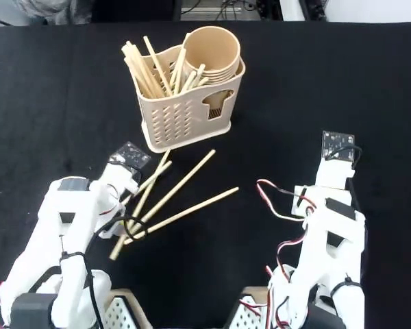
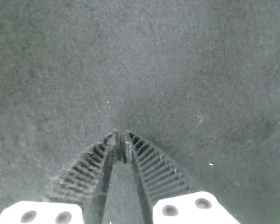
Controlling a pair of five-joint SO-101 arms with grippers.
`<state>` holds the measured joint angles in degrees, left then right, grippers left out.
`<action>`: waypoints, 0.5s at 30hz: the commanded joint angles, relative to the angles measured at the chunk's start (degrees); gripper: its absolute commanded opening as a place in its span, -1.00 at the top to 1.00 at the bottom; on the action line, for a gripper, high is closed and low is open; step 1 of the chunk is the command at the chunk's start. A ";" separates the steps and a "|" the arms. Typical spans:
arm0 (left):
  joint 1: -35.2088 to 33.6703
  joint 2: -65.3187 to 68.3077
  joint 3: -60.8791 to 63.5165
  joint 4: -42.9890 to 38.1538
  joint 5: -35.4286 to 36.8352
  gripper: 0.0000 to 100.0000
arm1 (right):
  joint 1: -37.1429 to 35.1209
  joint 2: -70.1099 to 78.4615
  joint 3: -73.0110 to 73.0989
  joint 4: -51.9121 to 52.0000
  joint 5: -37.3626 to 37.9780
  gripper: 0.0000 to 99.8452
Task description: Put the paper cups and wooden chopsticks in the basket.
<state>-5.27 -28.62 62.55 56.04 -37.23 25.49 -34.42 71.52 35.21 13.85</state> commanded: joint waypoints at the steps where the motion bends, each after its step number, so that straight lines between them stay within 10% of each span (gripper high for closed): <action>1: 0.04 0.09 -4.18 -0.44 2.29 0.51 | -0.44 0.22 -1.36 -1.05 0.18 0.95; 15: 9.01 0.70 -14.90 -0.97 16.26 0.53 | -0.53 0.13 -1.36 -1.05 0.18 0.95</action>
<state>-2.90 -28.09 52.88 56.04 -27.12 25.49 -34.42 71.52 35.21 13.85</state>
